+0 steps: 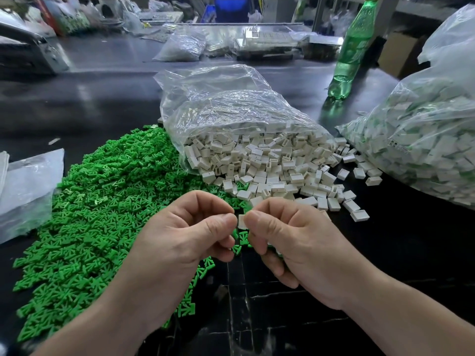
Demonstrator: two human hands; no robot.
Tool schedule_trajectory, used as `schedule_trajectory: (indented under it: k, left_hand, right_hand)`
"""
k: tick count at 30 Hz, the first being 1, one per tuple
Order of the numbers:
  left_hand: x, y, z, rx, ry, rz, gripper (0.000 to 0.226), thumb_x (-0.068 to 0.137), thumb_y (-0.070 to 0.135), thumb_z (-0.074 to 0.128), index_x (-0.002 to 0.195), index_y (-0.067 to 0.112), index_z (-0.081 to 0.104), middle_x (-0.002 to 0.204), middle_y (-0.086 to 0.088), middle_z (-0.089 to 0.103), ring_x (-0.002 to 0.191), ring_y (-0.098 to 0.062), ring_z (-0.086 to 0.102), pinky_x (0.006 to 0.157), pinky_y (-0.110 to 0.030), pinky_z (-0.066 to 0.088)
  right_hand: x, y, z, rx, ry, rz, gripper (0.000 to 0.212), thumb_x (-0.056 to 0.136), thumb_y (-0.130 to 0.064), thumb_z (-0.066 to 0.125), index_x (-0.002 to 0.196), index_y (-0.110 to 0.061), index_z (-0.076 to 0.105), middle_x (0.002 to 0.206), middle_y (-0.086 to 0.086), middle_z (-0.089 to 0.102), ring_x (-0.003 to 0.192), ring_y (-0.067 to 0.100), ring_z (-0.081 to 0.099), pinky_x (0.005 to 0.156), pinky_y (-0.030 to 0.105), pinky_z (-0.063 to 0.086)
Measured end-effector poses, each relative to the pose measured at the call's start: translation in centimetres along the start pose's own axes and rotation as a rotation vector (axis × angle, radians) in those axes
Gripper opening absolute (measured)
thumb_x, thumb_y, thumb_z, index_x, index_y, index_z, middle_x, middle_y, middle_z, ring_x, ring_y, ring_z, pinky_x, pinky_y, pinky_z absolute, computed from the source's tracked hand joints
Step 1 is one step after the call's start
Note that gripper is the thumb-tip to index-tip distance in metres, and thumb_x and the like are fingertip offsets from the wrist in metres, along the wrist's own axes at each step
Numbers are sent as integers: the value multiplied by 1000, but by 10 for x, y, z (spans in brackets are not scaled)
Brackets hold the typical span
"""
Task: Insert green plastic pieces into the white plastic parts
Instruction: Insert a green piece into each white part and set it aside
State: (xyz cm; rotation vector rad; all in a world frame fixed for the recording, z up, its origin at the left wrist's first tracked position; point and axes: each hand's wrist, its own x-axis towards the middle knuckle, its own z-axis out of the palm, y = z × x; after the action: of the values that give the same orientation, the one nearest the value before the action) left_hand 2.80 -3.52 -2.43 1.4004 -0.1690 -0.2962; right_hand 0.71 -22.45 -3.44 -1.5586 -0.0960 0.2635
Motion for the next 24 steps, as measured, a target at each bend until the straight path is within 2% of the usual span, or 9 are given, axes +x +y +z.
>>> schedule_trajectory:
  k: [2, 5, 8, 11, 14, 16, 21, 24]
  left_hand:
    - [-1, 2, 0, 100, 40, 5, 12, 74, 28, 80, 82, 23, 72, 71, -4, 68, 65, -17, 64, 55, -23, 52]
    - [-4, 2, -4, 562, 129, 137, 16, 78, 48, 69, 89, 36, 69, 77, 9, 71, 67, -6, 66, 58, -20, 54]
    - [-6, -3, -1, 1070, 78, 297, 21, 82, 53, 59, 94, 38, 68, 87, 20, 64, 82, 2, 60, 67, -16, 49]
    - [-4, -12, 2, 1334, 27, 371, 31, 85, 56, 53, 105, 37, 68, 92, 18, 57, 86, -3, 54, 69, -21, 40]
    - [0, -13, 2, 1442, -24, 427, 20, 81, 47, 70, 93, 31, 74, 81, 12, 57, 78, -14, 58, 64, -27, 42]
    - [2, -13, 2, 1480, -33, 442, 15, 78, 41, 77, 84, 29, 71, 77, 11, 56, 72, -15, 57, 62, -28, 43]
    - [3, -10, 0, 1447, -11, 466, 17, 80, 35, 69, 76, 28, 55, 74, 15, 51, 69, -7, 48, 59, -16, 29]
    - [2, -7, -5, 1285, 71, 441, 11, 85, 38, 63, 81, 32, 55, 72, 14, 54, 70, -5, 52, 56, -14, 40]
  right_hand:
    - [0, -1, -2, 12, 16, 1, 35, 88, -52, 67, 74, -20, 63, 70, 17, 55, 47, 21, 42, 38, 23, 35]
    - [2, -4, -7, 107, 93, 13, 29, 91, -44, 68, 74, -20, 64, 75, 17, 54, 46, 18, 41, 37, 21, 33]
    - [3, -5, -10, 181, 140, 21, 25, 94, -37, 66, 77, -19, 65, 79, 13, 53, 47, 15, 41, 36, 21, 32]
    - [3, -6, -8, 175, 125, 31, 25, 88, -42, 68, 78, -19, 65, 78, 14, 52, 47, 16, 40, 36, 21, 32]
    - [3, -5, -6, 161, 114, 40, 27, 83, -45, 69, 75, -20, 65, 77, 15, 52, 48, 18, 39, 36, 21, 32]
    - [4, -4, -5, 160, 116, 49, 26, 82, -46, 69, 77, -20, 66, 78, 15, 52, 48, 20, 37, 36, 21, 31]
    - [4, -4, -4, 135, 108, 72, 36, 80, -46, 69, 81, -10, 65, 78, 18, 52, 49, 21, 36, 35, 22, 31]
    - [3, -5, -4, 140, 101, 78, 34, 83, -43, 69, 84, -9, 65, 78, 17, 52, 48, 20, 37, 35, 21, 32]
